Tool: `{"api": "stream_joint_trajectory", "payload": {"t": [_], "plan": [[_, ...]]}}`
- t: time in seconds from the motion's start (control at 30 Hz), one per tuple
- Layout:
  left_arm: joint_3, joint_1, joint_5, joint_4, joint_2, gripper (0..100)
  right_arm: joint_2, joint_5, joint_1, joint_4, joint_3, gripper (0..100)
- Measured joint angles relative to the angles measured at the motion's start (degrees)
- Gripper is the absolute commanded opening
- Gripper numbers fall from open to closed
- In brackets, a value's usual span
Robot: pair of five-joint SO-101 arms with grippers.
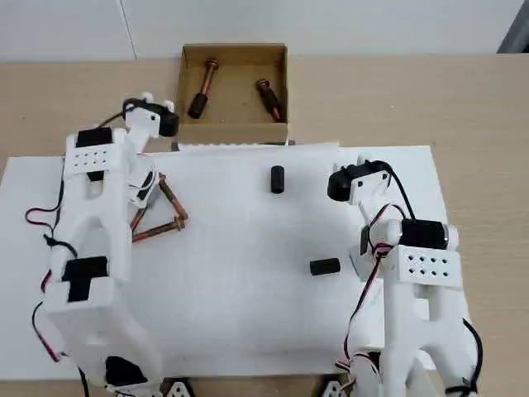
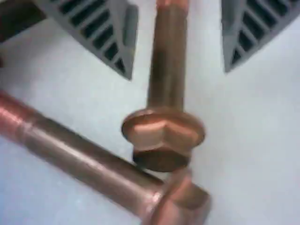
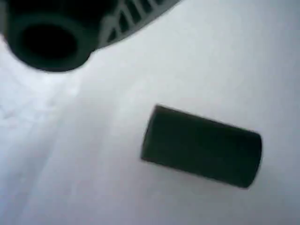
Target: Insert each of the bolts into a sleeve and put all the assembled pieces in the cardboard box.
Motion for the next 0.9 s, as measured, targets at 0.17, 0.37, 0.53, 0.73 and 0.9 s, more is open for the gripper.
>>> {"api": "stream_joint_trajectory", "payload": {"t": [0.17,0.37,0.53,0.73,0.9], "plan": [[-2.20,0.00,-0.35,0.09,4.48,8,0.00,0.00,0.00,0.00,0.00,0.4],[-5.71,0.35,-0.26,0.35,7.74,1,0.00,0.00,0.00,0.00,0.00,0.4],[-7.47,0.88,-0.26,1.85,8.09,1,0.00,0.00,0.00,0.00,0.00,0.4],[-8.70,2.90,-0.09,6.68,4.84,1,-3.25,0.00,0.00,0.88,0.00,0.4],[-8.70,5.10,-0.09,7.38,-2.81,1,-12.92,0.00,-0.09,5.27,0.00,0.4]]}}
